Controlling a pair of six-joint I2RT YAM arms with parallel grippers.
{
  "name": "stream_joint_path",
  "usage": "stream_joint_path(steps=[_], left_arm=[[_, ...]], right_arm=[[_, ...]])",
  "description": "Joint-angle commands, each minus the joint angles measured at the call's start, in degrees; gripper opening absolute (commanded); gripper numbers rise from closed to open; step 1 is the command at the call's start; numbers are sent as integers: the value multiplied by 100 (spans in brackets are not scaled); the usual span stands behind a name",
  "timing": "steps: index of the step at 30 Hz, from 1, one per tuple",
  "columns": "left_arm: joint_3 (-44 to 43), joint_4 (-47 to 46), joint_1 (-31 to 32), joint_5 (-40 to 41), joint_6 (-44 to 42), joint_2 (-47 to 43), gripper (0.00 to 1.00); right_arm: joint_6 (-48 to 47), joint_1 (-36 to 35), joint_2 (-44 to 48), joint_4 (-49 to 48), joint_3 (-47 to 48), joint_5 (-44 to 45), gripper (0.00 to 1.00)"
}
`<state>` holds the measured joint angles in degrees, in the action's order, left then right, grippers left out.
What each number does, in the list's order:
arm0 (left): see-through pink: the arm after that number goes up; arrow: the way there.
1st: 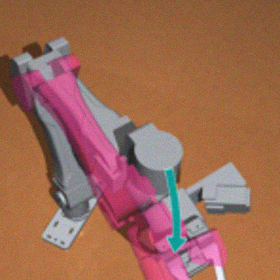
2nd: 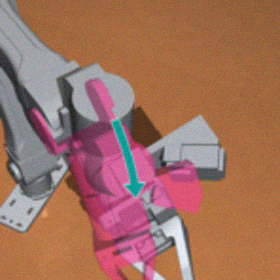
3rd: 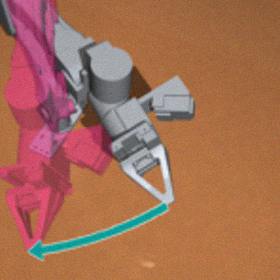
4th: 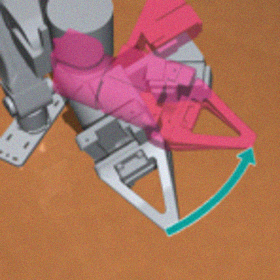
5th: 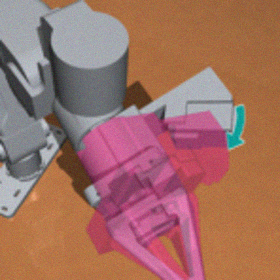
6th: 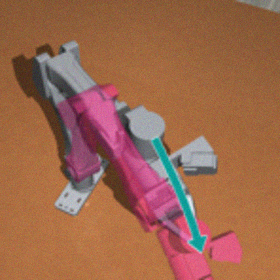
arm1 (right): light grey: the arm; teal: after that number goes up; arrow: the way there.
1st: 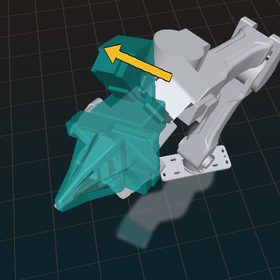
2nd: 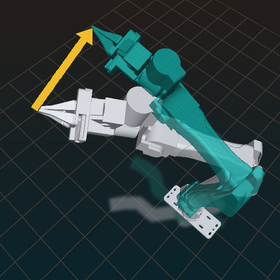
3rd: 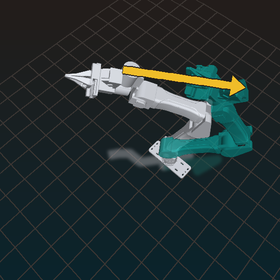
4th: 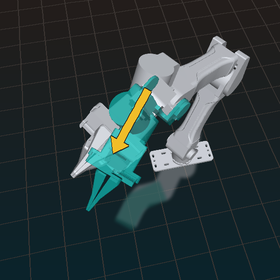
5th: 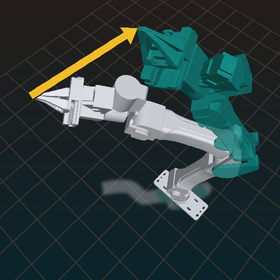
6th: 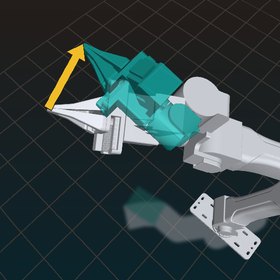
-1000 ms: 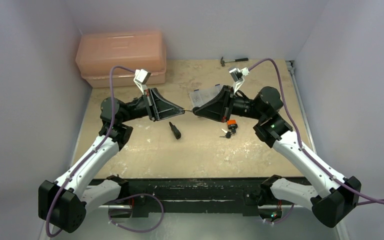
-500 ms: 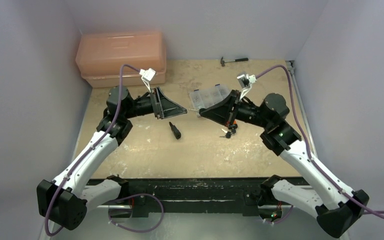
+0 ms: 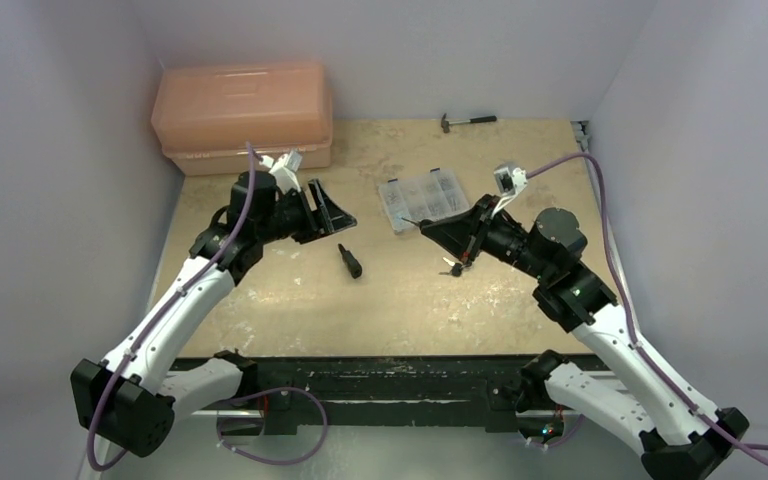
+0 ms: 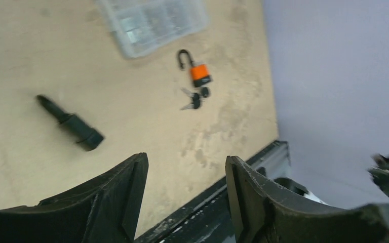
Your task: Unlock with the key
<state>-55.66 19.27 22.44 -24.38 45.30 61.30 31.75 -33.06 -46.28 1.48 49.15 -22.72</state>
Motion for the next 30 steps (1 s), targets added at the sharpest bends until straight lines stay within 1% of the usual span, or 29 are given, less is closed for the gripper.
stream_joint_path(steps=[1, 3, 5, 9, 12, 14, 19, 24, 30], left_arm=[[-359, 1124, 129, 1780, -276, 293, 60], [-466, 1430, 190, 2298, -237, 496, 60], [-568, 1628, 242, 2602, -173, 741, 60], [-770, 1828, 442, 3058, 26, 1264, 61], [-956, 1946, 613, 3386, 97, 1677, 65], [-1170, 2100, 701, 3516, 152, 2021, 68], [-1724, 2679, 938, 3867, 448, 3109, 70], [-1820, 2648, 990, 3704, 744, 3727, 70], [-1782, 2449, 1043, 3629, 1041, 4078, 68]], right_arm=[[-363, -15, 208, 446, -11, 789, 0], [-474, -11, 280, 535, -75, 944, 0], [-546, -13, 343, 605, -152, 1007, 0], [-599, -24, 517, 581, -422, 1099, 0], [-608, -25, 701, 505, -672, 1165, 0], [-623, -24, 752, 516, -751, 1217, 0], [-689, -23, 809, 528, -840, 1261, 0], [-783, -22, 871, 574, -896, 1317, 0], [-799, -20, 958, 535, -994, 1252, 0]])
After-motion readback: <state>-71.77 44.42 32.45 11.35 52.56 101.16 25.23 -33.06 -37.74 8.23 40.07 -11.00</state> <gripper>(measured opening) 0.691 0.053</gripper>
